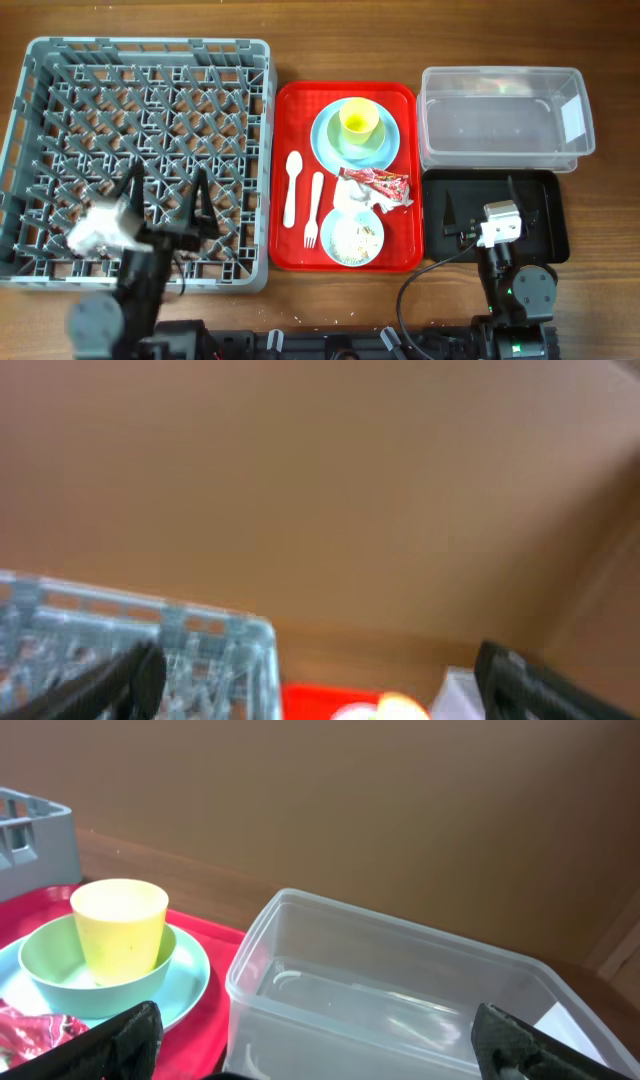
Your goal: Sort waste into correct bins and load items into the dishwasher rack
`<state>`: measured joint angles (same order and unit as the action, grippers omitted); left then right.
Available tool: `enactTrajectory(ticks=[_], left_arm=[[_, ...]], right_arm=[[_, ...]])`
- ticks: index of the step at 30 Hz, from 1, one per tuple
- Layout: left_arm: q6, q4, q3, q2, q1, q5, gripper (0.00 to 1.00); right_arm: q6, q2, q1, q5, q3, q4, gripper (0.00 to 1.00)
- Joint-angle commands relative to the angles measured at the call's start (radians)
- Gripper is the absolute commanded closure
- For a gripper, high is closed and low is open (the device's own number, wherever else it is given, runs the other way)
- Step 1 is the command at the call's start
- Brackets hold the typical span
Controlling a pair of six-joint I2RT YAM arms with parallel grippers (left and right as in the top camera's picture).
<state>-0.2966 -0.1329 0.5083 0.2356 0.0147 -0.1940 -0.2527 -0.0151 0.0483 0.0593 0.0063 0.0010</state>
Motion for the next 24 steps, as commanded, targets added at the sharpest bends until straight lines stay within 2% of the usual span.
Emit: enactTrajectory(ticks=[1,4,6,8,9,10,11,12,13,17,20,21,24], left_arm=[[-0.026,-0.346,0.436,0.381,0.003,-0.214,0.0],[-0.026,-0.665,0.748,0.668,-0.031,-0.327,0.0],[-0.026,-0.734,0.831,0.777,-0.048,-0.401,0.0],[-0.027,-0.75,0.833,0.832,-0.06,-0.521,0.0],[-0.026,-0.782,0.833,0.867,-0.08,-0.566,0.04],[-0.026,-0.827,0.833,0.901,-0.114,-0.564,0.28],[-0.026,-0.841,0.832,0.921,-0.145,-0.541,0.45],[-0.03,-0.85,0.832,0.945,-0.2,-0.484,0.57],[-0.051,-0.852,0.832,0.963,-0.259,-0.397,0.64],[-0.237,-0.871,0.831,1.058,-0.56,0.11,0.76],[-0.299,-0.872,0.831,1.148,-0.69,0.269,0.84],[-0.362,-0.874,0.831,1.205,-0.735,0.34,0.89],[-0.453,-0.874,0.831,1.324,-0.779,0.397,0.94]], right_arm=[[-0.009,0.001,0.001,-0.005,-0.001,0.001,0.01],[-0.009,0.001,0.001,-0.006,-0.001,0.001,0.0],[-0.009,0.001,0.001,-0.006,-0.001,0.001,0.0],[-0.009,0.001,0.001,-0.005,-0.001,0.001,0.0],[-0.009,0.001,0.001,-0.006,-0.001,0.001,0.0],[-0.009,0.001,0.001,-0.006,-0.001,0.001,0.0],[-0.009,0.001,0.001,-0.006,-0.001,0.001,0.0],[-0.009,0.001,0.001,-0.005,-0.001,0.001,0.0],[-0.008,0.001,0.001,-0.005,-0.001,0.001,0.0],[-0.009,0.001,0.001,-0.006,-0.001,0.001,0.0],[-0.009,0.001,0.001,-0.006,-0.001,0.001,0.0],[-0.009,0.001,0.001,-0.006,-0.001,0.001,0.0],[-0.009,0.001,0.001,-0.006,-0.001,0.001,0.0]])
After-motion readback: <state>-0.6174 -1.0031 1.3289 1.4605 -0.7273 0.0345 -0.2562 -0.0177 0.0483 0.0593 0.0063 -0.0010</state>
